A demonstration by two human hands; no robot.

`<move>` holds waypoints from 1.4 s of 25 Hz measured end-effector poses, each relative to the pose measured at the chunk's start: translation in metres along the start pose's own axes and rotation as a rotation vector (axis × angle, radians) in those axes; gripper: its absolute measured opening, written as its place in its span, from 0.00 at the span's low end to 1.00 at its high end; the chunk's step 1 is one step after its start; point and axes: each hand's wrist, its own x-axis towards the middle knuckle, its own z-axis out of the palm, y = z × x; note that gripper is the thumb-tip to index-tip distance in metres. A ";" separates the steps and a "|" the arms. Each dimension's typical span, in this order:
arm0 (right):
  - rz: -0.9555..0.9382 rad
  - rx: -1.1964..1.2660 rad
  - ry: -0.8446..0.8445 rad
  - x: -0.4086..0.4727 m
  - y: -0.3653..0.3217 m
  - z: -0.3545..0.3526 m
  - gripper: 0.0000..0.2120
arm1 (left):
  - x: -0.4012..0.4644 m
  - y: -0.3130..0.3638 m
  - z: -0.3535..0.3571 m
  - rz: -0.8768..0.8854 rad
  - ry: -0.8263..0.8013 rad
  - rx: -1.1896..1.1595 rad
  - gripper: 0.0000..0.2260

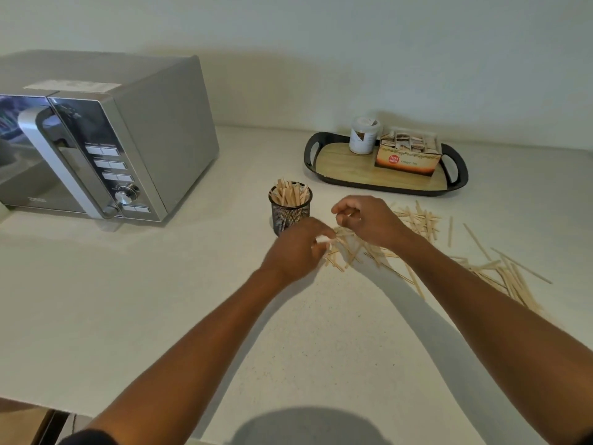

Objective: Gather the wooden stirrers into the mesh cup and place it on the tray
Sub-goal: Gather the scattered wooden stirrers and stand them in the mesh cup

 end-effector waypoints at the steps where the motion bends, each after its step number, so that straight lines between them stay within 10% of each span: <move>1: 0.013 -0.009 -0.017 -0.008 0.006 0.003 0.10 | -0.003 0.000 0.009 -0.014 -0.035 0.001 0.11; 23: 0.408 -0.428 0.328 -0.166 0.175 -0.107 0.10 | -0.026 0.106 0.125 0.246 -0.197 0.027 0.18; 29: 0.615 -0.593 0.221 -0.183 0.216 -0.128 0.11 | 0.010 0.155 0.172 0.366 -0.483 0.092 0.23; 35: 0.523 -0.613 0.157 -0.175 0.188 -0.101 0.08 | 0.037 0.165 0.189 0.344 -0.443 0.192 0.25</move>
